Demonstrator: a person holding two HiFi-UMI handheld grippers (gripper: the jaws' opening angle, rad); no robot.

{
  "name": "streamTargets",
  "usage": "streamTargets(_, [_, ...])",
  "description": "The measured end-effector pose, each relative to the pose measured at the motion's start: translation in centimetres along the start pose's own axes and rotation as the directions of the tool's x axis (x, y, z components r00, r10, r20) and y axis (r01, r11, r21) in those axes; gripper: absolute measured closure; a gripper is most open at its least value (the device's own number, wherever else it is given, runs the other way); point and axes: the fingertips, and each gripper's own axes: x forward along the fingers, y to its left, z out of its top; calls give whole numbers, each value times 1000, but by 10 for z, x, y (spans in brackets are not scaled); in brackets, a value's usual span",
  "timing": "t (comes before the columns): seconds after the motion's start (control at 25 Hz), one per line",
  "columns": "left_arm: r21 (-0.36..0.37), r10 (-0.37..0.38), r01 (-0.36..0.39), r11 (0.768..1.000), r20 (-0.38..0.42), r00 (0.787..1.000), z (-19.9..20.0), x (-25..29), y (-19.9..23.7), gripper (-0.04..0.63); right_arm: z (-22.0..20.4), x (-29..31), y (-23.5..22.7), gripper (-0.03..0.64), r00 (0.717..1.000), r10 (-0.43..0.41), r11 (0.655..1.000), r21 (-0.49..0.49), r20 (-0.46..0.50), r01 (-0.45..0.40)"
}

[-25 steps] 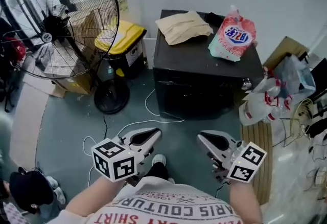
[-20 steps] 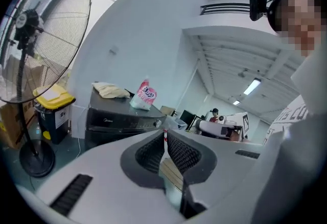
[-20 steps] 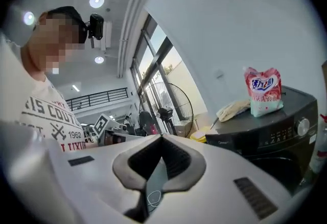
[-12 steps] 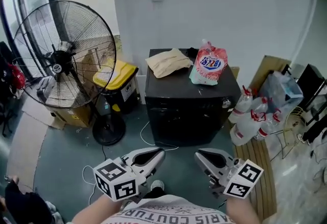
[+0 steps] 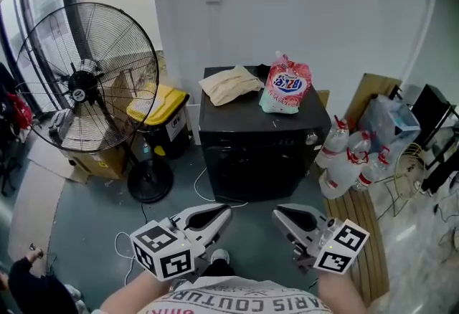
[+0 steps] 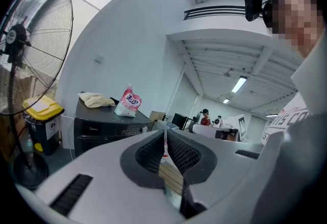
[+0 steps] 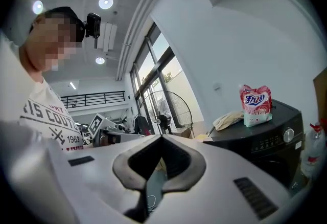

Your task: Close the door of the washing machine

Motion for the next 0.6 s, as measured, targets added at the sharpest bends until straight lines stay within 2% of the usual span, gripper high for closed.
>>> streamTargets(0.6, [-17, -10, 10, 1000, -7, 1000, -7, 0, -3, 554, -4, -5, 5, 597, 1000, -19, 1000, 10, -6, 19])
